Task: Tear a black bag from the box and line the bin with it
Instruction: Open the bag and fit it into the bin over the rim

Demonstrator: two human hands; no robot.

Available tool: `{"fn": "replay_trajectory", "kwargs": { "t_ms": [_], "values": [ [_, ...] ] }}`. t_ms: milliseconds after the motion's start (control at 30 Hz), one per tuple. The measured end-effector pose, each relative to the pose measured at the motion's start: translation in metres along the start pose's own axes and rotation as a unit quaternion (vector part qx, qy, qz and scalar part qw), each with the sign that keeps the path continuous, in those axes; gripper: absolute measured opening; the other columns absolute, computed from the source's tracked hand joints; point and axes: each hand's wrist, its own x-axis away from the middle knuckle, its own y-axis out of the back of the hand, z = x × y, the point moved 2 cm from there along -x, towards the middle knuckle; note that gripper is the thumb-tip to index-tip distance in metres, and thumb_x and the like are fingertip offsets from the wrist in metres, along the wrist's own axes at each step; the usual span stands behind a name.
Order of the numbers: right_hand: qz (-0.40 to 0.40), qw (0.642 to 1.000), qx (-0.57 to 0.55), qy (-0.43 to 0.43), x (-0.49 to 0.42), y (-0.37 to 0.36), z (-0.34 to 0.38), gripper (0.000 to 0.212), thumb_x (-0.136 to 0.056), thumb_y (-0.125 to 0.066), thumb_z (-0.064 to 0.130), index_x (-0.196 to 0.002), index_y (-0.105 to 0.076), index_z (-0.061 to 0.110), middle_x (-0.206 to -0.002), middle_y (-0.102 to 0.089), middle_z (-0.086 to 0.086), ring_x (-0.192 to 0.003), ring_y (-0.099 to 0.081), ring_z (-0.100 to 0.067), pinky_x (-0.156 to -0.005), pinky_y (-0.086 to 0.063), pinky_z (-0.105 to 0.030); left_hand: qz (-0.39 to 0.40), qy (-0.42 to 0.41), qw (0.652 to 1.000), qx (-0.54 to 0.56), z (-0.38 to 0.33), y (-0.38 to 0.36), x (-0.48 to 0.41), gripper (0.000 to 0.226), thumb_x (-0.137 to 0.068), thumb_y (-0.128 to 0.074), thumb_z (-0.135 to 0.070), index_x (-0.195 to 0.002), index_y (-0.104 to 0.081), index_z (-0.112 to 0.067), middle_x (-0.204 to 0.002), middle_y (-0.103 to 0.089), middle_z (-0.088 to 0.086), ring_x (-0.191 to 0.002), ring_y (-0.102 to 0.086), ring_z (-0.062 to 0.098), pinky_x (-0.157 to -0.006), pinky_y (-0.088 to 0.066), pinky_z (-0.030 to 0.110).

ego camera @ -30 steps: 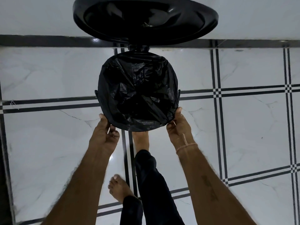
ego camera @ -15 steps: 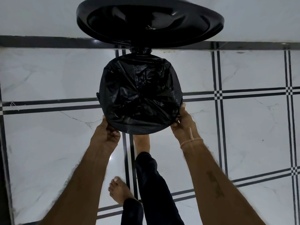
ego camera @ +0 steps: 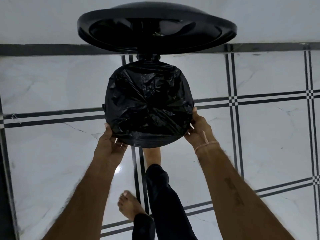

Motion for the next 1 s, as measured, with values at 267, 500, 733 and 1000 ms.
{"fn": "replay_trajectory", "kwargs": {
  "t_ms": [267,500,733,1000],
  "values": [
    [-0.059,0.991,-0.033,0.115,0.001,-0.016,0.01,0.017,-0.1,-0.067,0.02,-0.097,-0.061,0.005,-0.067,-0.064,0.002,-0.063,-0.065,-0.011,-0.06,-0.061,-0.021,-0.013,-0.019,0.999,-0.028,-0.015,-0.008,0.001,0.033,-0.098,-0.063,-0.045,-0.115,-0.071,-0.018,-0.118,-0.073,0.0,-0.114,-0.069,0.02,-0.087,-0.059,0.037],
    [0.005,0.994,0.064,0.092,-0.005,-0.038,0.041,0.018,-0.094,-0.075,0.021,-0.097,-0.074,0.003,-0.087,-0.07,-0.006,-0.08,-0.068,-0.022,-0.093,-0.061,-0.046,0.014,-0.04,0.998,-0.051,-0.031,-0.016,-0.003,0.046,-0.095,-0.065,-0.046,-0.13,-0.068,-0.017,-0.111,-0.077,-0.004,-0.113,-0.069,0.02,-0.084,-0.059,0.039],
    [0.033,0.982,0.18,0.041,-0.018,-0.049,0.061,0.018,-0.103,-0.059,0.026,-0.11,-0.061,0.009,-0.106,-0.068,-0.008,-0.094,-0.071,-0.024,-0.074,-0.06,-0.03,0.01,-0.025,0.997,-0.069,-0.032,-0.011,-0.009,0.025,-0.096,-0.066,-0.041,-0.105,-0.073,-0.02,-0.092,-0.081,-0.005,-0.105,-0.072,0.018,-0.087,-0.059,0.039],
    [0.1,0.966,0.23,0.06,-0.011,-0.066,0.085,0.03,-0.098,-0.068,0.041,-0.1,-0.074,0.012,-0.084,-0.072,0.002,-0.077,-0.068,-0.014,-0.058,-0.06,-0.031,-0.014,-0.12,0.976,-0.183,-0.065,-0.034,-0.012,0.033,-0.093,-0.063,-0.059,-0.107,-0.067,-0.029,-0.104,-0.069,-0.013,-0.101,-0.064,0.009,-0.086,-0.048,0.031]
  ]
}}
